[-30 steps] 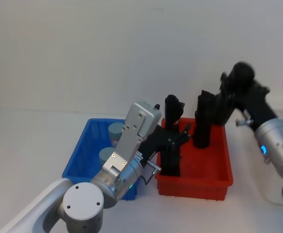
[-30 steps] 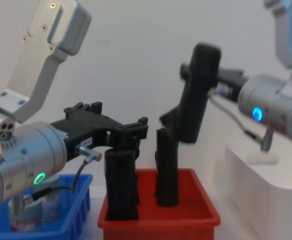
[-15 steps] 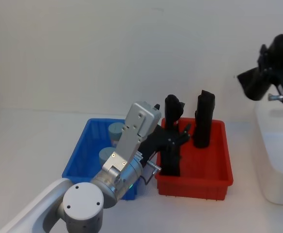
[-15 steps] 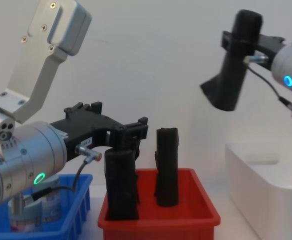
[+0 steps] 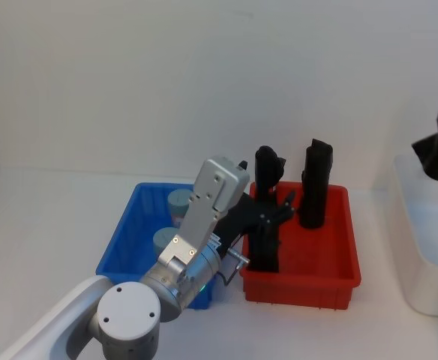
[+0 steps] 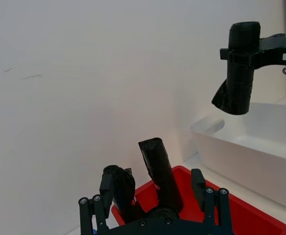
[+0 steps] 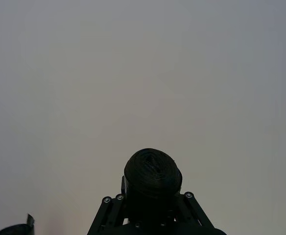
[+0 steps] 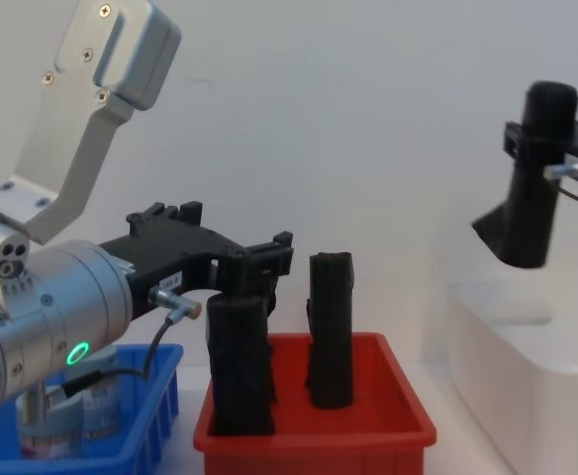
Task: Pick the cotton swabs from the blue box and place them into the white box.
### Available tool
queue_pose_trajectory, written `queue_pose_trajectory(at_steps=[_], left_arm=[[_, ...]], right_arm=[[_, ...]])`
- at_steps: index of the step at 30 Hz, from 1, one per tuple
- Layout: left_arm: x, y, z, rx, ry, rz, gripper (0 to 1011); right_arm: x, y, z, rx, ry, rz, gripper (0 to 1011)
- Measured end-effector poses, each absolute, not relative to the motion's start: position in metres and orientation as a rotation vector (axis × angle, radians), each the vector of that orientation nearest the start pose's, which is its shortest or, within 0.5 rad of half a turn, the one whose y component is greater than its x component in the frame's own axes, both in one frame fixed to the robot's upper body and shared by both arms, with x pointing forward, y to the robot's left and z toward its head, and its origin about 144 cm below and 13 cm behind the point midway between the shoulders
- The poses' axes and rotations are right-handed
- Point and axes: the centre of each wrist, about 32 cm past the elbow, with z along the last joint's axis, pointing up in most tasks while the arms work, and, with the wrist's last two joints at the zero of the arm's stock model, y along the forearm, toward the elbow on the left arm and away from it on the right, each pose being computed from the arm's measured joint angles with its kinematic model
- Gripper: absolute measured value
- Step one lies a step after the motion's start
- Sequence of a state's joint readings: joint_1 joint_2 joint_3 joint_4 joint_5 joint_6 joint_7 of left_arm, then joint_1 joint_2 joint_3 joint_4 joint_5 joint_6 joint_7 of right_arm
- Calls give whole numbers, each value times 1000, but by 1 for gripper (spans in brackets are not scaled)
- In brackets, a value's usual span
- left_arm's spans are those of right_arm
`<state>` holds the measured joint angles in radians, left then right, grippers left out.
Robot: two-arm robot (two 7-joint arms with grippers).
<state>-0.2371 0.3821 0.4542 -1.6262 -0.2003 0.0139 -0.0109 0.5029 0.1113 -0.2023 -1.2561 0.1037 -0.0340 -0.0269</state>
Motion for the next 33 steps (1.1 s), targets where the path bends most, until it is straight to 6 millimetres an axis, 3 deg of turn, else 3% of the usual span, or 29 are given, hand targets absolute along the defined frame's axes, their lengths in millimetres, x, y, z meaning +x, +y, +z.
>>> queue_pose_trajectory(at_steps=[13, 19, 22, 25, 33], left_arm=[[492, 198, 1204, 61, -268, 1124, 1004], [492, 198, 1204, 61, -268, 1124, 1004], [492, 198, 1204, 61, -268, 1124, 1004], [492, 198, 1204, 61, -268, 1124, 1004], [492, 198, 1204, 61, -268, 1124, 1004]], right_arm=[[590, -226, 1225, 46, -221, -1533, 367], [590, -230, 1222, 36, -228, -1557, 579], [590, -231, 1222, 34, -229, -1562, 639], [589, -232, 1221, 31, -230, -1569, 777], [589, -234, 1220, 27, -233, -1578, 981]])
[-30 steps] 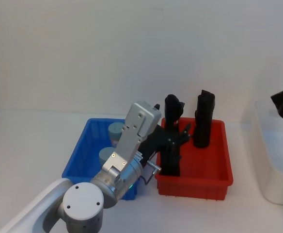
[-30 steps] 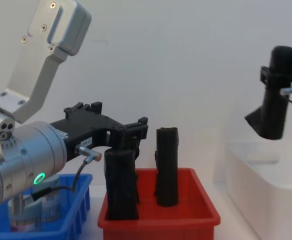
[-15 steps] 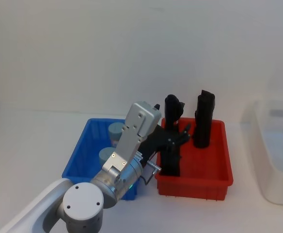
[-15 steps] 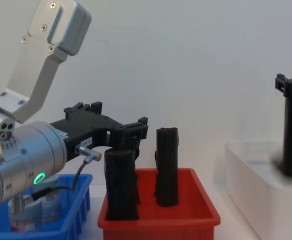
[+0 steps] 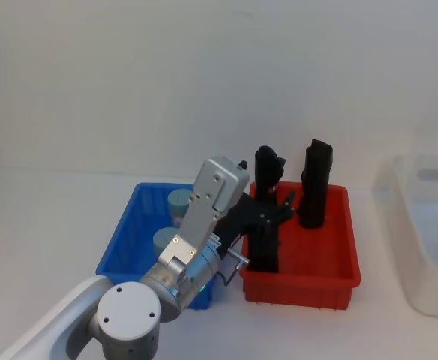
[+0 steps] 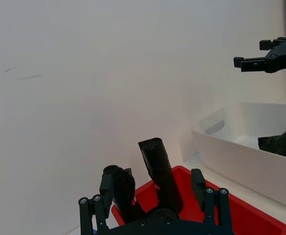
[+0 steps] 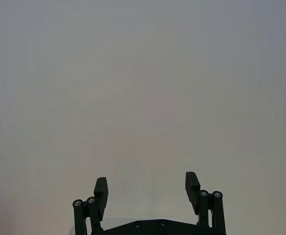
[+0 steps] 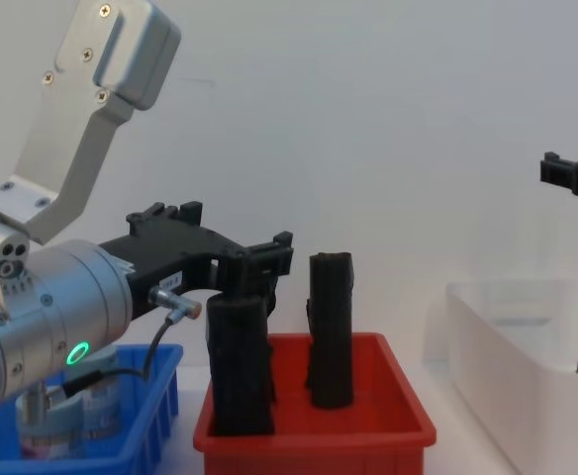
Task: Pick the cotton swabs from the blue box and place them into the white box.
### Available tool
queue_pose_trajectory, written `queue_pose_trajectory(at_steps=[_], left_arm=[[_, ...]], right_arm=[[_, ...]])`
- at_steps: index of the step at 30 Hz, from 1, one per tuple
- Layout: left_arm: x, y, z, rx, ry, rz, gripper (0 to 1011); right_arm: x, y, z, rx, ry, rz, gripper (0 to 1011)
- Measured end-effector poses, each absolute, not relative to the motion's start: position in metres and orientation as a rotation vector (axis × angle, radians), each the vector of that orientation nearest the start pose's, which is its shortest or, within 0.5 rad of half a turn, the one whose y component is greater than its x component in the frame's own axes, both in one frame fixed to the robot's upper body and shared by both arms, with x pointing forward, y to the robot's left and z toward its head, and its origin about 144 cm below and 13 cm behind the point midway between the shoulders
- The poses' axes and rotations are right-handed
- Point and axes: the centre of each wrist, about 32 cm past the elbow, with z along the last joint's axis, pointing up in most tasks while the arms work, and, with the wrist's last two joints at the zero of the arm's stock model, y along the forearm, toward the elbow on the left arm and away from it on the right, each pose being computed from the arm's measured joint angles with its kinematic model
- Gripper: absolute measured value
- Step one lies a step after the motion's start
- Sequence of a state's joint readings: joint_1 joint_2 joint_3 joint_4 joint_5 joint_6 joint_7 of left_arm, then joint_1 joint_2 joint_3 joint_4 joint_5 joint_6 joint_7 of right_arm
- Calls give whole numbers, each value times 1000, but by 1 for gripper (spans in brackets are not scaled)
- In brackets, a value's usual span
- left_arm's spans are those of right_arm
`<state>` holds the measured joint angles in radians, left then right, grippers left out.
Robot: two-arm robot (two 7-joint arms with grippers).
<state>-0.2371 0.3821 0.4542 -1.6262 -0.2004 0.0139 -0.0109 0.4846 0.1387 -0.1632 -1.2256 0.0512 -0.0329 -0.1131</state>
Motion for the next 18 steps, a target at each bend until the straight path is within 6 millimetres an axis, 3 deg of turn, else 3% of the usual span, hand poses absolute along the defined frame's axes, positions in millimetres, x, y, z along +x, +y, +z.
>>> queue_pose_trajectory(at_steps=[18], left_arm=[[483, 207, 1206, 67, -267, 1180, 1004]], right_arm=[[589, -235, 1219, 24, -235, -1586, 1002]])
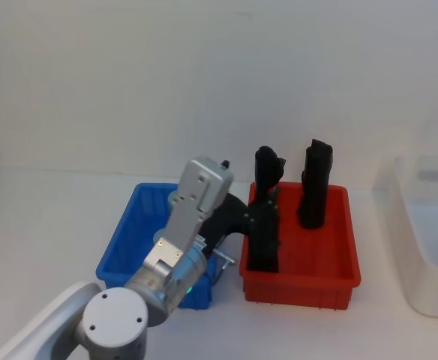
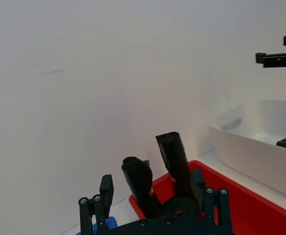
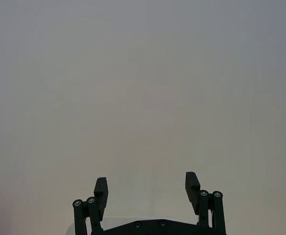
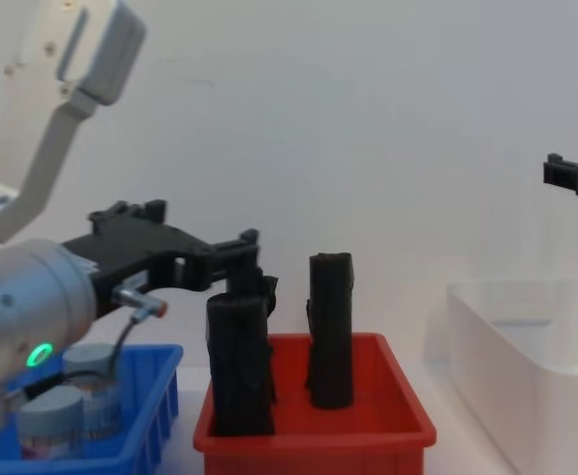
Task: Pick the cotton swabs from the blue box and place them into the white box.
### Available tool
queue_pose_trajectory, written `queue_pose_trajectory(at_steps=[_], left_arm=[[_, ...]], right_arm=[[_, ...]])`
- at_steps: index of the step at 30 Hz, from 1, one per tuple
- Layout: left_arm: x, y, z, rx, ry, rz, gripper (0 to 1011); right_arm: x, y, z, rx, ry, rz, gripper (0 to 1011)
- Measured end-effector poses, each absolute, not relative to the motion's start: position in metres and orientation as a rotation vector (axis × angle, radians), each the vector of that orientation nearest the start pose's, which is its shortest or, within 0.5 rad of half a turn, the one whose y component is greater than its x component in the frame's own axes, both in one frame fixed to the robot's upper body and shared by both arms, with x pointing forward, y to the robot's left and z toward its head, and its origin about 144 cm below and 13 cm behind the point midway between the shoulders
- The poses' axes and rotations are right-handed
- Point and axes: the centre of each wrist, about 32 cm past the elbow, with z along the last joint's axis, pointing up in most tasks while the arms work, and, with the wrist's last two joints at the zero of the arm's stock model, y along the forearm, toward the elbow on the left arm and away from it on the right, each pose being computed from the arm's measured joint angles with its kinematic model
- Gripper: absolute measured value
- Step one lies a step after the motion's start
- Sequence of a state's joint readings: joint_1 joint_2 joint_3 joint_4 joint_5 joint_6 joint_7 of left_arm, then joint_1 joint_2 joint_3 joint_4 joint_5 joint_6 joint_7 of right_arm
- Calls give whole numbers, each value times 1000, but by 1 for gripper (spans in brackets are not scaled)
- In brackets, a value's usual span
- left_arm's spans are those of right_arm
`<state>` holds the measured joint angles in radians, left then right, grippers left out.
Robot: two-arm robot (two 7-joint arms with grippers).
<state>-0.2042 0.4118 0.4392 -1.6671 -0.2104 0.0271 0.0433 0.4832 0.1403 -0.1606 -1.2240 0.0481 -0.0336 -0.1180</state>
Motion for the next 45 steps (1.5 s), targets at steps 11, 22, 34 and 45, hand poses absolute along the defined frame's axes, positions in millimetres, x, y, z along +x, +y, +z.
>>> queue_pose_trajectory(at_steps=[11, 22, 34, 45], left_arm=[[466, 224, 1203, 2, -245, 1286, 1004], [455, 238, 1195, -51, -179, 1353, 1004], [455, 254, 1188, -15, -64, 1391, 1004], [464, 269, 1183, 65, 13, 1389, 1004]], right_arm=[[589, -236, 1219, 23, -235, -1588, 1001], [589, -236, 1219, 23, -235, -1588, 1001], [589, -236, 1219, 24, -235, -1588, 1001], [589, -236, 1219, 24, -235, -1588, 1002]])
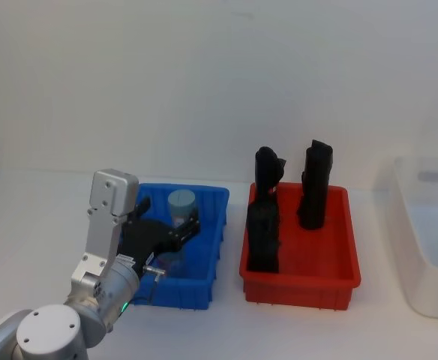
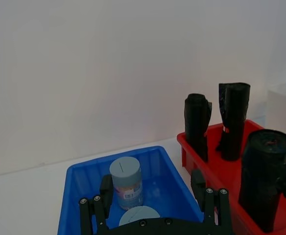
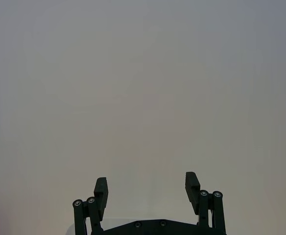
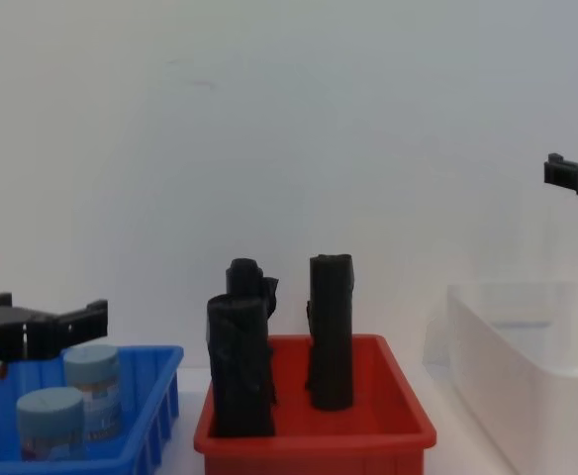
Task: Pick the cotton swabs from the blue box and place them into the white box.
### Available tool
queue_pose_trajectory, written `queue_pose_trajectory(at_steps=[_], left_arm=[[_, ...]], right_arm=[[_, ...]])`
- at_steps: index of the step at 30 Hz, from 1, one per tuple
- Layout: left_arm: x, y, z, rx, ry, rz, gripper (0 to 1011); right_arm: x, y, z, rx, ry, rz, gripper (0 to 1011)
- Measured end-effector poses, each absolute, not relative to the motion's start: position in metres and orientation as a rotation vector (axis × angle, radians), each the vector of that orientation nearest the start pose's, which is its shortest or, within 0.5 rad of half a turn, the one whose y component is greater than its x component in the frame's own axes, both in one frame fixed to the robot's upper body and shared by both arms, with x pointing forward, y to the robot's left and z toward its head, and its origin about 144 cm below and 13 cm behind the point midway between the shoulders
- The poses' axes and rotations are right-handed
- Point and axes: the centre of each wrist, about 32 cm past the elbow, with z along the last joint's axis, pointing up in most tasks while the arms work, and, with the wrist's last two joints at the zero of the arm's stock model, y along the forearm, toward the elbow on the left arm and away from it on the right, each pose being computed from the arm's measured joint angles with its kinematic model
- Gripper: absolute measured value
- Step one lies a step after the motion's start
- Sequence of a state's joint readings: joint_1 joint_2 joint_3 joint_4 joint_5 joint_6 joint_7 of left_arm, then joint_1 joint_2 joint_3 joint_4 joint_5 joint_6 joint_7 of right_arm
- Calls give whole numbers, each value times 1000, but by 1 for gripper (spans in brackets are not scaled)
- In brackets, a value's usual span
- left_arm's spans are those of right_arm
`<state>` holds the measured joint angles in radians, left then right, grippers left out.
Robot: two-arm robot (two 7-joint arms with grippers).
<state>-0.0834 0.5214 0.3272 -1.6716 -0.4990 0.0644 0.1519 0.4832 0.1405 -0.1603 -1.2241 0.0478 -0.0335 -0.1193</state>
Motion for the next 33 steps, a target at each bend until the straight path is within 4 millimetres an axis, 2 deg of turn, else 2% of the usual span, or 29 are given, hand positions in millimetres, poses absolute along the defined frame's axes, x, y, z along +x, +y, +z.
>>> queue_pose_trajectory(at_steps=[12, 33], left_arm=[[480, 279, 1176, 130, 65, 1367, 1004], [491, 288, 1166, 190, 133, 1348, 1004]], right_arm=[[589, -236, 1219, 23, -235, -1588, 1001], [589, -236, 1219, 24, -235, -1588, 1002]])
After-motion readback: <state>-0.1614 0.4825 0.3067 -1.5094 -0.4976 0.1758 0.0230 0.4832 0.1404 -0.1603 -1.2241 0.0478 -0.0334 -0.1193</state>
